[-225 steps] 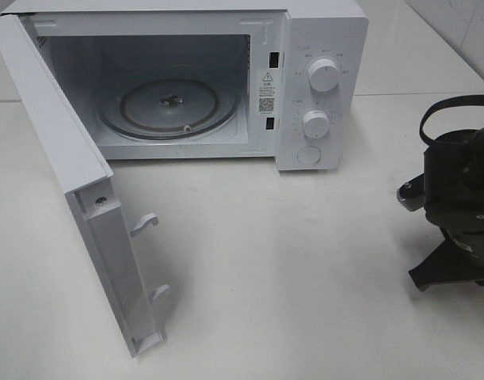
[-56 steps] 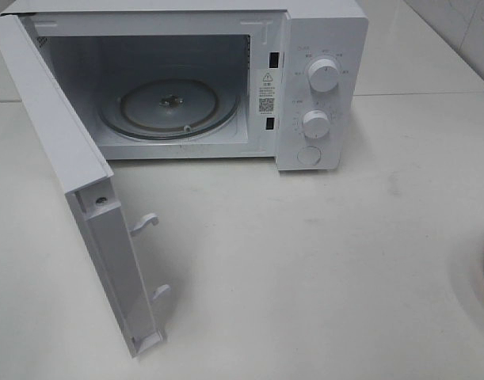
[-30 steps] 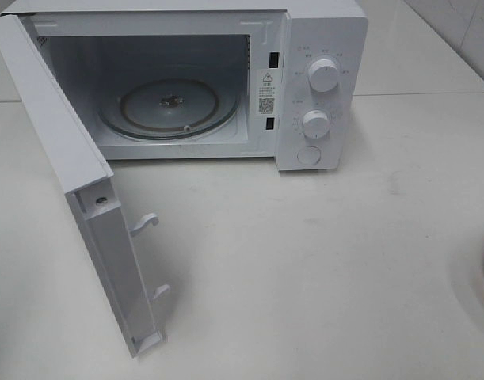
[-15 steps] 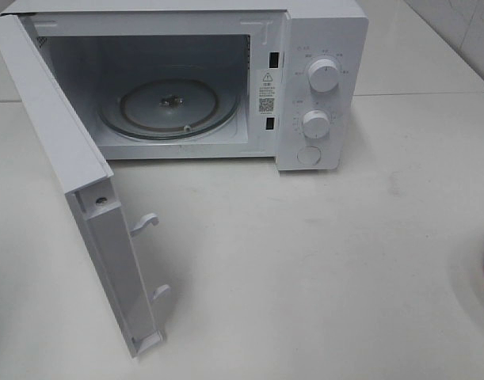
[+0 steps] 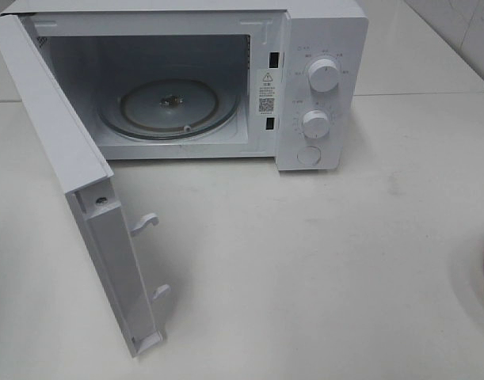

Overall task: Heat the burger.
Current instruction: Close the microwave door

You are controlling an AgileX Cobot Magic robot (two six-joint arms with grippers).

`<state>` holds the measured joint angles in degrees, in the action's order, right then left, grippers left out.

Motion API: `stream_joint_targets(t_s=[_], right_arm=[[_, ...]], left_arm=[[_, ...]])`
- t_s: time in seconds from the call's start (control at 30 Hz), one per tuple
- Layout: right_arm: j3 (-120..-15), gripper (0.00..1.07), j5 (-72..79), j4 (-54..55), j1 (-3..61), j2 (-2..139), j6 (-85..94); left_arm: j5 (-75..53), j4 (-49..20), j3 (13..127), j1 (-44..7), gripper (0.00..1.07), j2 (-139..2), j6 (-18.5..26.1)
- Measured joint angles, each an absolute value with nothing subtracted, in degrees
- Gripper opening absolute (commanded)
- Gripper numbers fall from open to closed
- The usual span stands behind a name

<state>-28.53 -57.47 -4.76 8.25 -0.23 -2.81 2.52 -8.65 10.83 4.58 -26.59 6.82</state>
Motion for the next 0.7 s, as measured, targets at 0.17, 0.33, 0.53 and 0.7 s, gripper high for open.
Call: stream_joint_targets(t_s=[0.17,0.33,0.53,0.7], right_arm=[[-28.53,0.76,-57.47,-4.76,8.25,-0.23,-2.81],[-28.53,0.76,-57.47,-4.76,8.25,-0.23,-2.81],[-28.53,0.76,-57.47,-4.76,8.25,-0.23,-2.81],[-28.53,0.76,-57.47,-4.76,8.25,-0.23,-2.81]], left_arm=[[7.10,-8.37,10.71,4.58,0.00,-32.60,6.82],[12.95,-7.39,10.71,4.58,0.00,-38.73,6.82],[19.65,-3.09,10.71,1.78,0.00,-46.41,6.02],[24.92,-1.03,10.71,-2.18,0.00,-53.06,5.50]])
